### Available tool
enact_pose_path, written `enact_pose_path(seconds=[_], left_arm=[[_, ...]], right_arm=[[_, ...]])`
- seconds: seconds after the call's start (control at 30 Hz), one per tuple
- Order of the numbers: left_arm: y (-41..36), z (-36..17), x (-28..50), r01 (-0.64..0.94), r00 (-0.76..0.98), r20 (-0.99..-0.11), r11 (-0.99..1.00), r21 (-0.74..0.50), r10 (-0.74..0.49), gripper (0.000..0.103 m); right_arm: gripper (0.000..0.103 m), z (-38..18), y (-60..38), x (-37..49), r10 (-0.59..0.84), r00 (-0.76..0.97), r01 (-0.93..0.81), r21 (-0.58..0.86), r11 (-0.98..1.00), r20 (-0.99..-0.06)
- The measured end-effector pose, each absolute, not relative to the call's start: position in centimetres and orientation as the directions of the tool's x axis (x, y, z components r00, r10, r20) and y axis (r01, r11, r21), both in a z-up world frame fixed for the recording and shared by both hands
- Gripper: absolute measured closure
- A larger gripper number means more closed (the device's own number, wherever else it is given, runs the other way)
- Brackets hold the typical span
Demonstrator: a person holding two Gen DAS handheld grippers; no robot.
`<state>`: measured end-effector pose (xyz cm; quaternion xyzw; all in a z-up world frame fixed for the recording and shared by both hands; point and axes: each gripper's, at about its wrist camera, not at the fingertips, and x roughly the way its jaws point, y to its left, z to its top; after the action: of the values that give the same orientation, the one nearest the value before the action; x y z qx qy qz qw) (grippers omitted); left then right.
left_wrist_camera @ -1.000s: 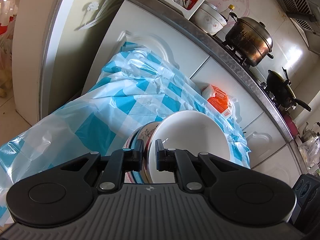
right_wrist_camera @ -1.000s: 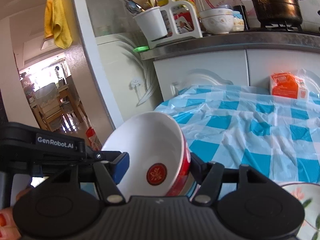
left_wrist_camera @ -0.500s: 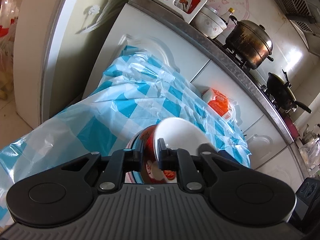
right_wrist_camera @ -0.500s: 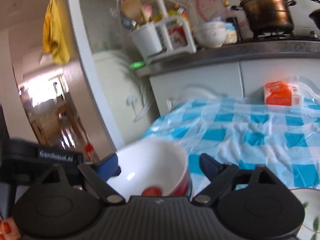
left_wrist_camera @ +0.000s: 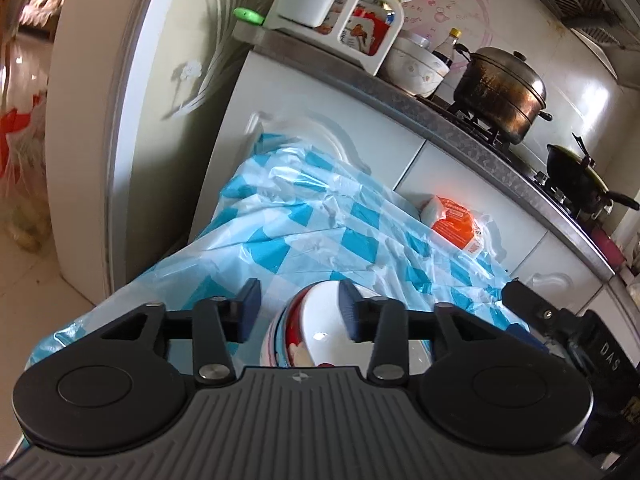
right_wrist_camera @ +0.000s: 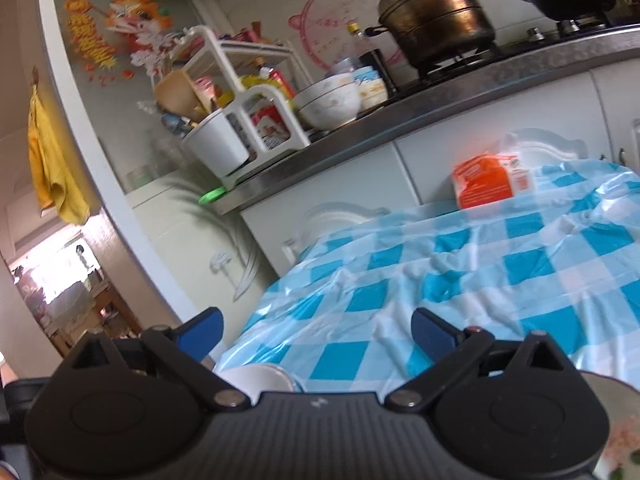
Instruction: Organize plates and bowls
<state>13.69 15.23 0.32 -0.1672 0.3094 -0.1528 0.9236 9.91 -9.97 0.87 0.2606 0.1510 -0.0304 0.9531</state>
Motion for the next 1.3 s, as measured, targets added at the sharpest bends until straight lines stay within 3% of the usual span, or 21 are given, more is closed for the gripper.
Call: enact_pose_path(seconds=[0.07,0.33,0.83,1.3], left_arm=[[14.9,0.6,13.5,0.184,0.770,-0.516,0.905,-0.383,-0.375,0.047],[13.5,1.5,11.8,0.184,0.817,-0.500,0.951,-0.247,-0.288,0.004],[10.6,2.4,7.4,0.262,0.846,-0.463,0.962,-0.073,-0.265,0.000],[8.9,3.0,4.2,0.327,0.838,-0.459,0.945,-0.008,-0.294,0.000]], right_arm=[[0.001,1.1,-10.2,9.5,0.007,0.953,0.148,0.487,0.861,-0.302],[0.001,1.9,-10.7,7.8,-0.029,0.951,0.181,0.479,0.859,-0.308],[0.001,3.8,-10.6,3.0,-0.128,0.930,0.272,0.410,0.871,-0.345],[0.001,4.7,-9.6,-1.8,-0.232,0.900,0.360,0.327,0.874,-0.369]])
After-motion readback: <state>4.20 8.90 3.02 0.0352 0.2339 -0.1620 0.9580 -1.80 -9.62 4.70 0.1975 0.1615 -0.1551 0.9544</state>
